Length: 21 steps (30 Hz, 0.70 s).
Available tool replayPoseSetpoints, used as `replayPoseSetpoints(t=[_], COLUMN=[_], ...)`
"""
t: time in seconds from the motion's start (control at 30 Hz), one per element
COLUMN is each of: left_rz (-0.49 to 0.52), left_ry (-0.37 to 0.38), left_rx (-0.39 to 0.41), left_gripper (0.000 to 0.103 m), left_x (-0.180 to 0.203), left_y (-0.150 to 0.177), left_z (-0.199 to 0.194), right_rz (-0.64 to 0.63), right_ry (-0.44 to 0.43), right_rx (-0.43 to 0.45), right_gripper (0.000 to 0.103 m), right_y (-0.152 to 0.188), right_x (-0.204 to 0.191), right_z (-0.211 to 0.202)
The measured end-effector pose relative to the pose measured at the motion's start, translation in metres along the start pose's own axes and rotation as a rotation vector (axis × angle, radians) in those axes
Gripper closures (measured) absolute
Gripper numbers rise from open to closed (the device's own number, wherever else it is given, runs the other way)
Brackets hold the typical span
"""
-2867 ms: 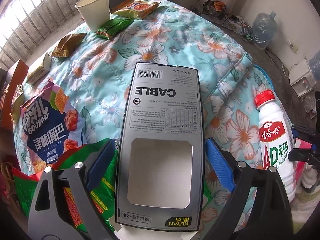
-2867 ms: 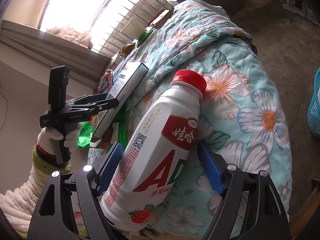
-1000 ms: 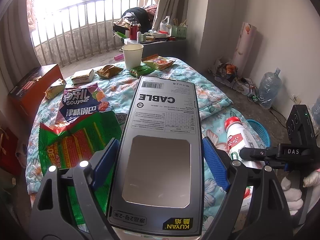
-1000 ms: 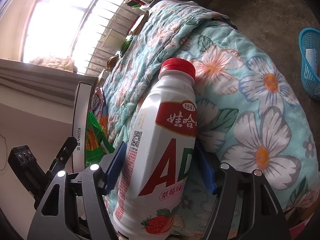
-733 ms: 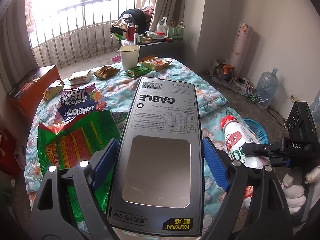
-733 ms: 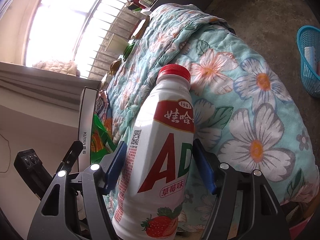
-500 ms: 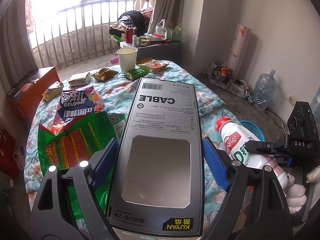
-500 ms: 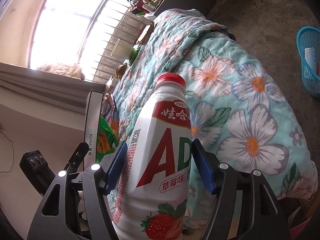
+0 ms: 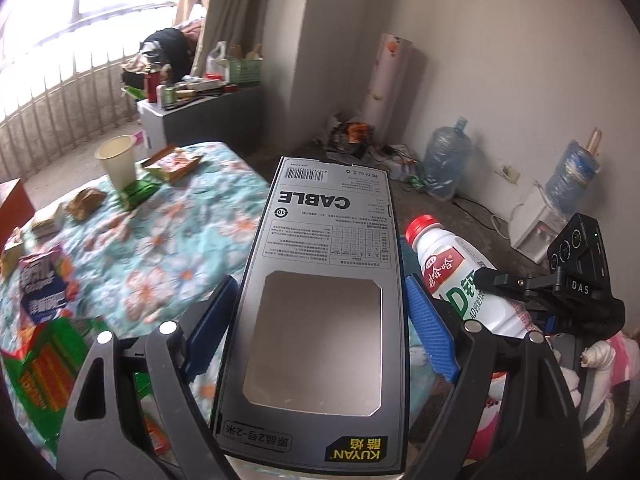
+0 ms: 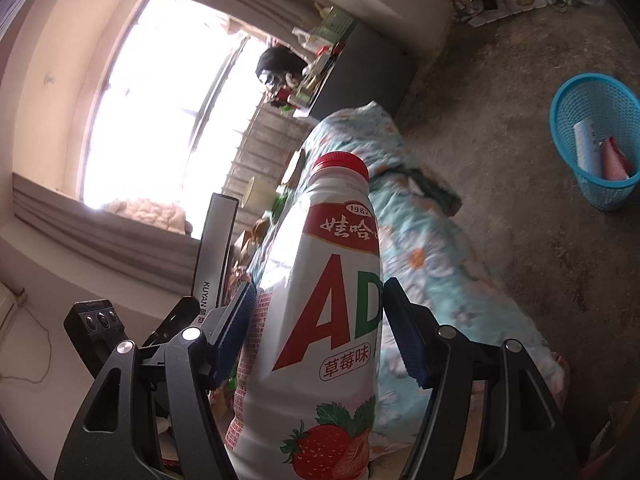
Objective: Collect trash
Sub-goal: 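Carry the CABLE box and bottle in both grippers over the blue wastebasket, then open both grippers to drop the box and bottle into the wastebasket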
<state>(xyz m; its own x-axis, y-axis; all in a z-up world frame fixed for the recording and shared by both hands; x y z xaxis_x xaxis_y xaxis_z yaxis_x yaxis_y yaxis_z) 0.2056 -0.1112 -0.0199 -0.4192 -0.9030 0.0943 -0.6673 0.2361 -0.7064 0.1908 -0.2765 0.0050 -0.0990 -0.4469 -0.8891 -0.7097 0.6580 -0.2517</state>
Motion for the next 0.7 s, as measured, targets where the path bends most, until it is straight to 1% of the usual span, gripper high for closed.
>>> replayPoseSetpoints(t=[0.07,0.17,0.3,0.37,0.43,0.57,0.63,0.7], left_rz=[0.042,0.102,0.202,0.223,0.25,0.284,0.284,0.265], left_ry=[0.066,0.161,0.242,0.261,0.282,0.286,0.283,0.279], left_rx=[-0.033,-0.105,-0.219,-0.301,-0.362,-0.467,-0.502,-0.522], left_gripper=[0.023,0.023,0.023,0.023,0.023,0.023,0.023,0.023], left_x=[0.031,0.078,0.14,0.171,0.198,0.239,0.254,0.267], left_y=[-0.014,-0.031,-0.043,-0.041,-0.036,-0.021,-0.017,-0.017], left_z=[0.023,0.065,0.135,0.174,0.211,0.279,0.31,0.34], right_rz=[0.036,0.092,0.165,0.211,0.263,0.361,0.416,0.435], right_ry=[0.017,0.06,0.124,0.134,0.15,0.179,0.189,0.216], right_rx=[0.08,0.188,0.284,0.305,0.316,0.29,0.277,0.271], right_gripper=[0.039,0.039,0.039,0.039,0.039,0.039,0.038,0.038], right_y=[-0.021,-0.049,-0.084,-0.099,-0.111,-0.133,-0.144,-0.158], right_x=[0.02,0.056,0.107,0.135,0.165,0.232,0.267,0.297], right_z=[-0.03,-0.07,-0.102,-0.107,-0.103,-0.081,-0.07,-0.061])
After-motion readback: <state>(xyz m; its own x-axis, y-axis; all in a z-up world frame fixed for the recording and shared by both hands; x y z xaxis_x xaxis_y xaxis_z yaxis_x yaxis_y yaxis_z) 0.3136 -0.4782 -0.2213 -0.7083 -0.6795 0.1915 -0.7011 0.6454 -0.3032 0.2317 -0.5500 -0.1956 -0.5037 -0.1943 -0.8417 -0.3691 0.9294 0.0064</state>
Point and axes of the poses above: each gripper's, at about its wrist camera, not at the fingertips, and z roughly the way its jaws point, x to its right, y to its underside, the point moved 8 cm from there along z, roughly the way its jaws point, and after that the axes turned 7 degrees about -y, right-handed, at the moved point
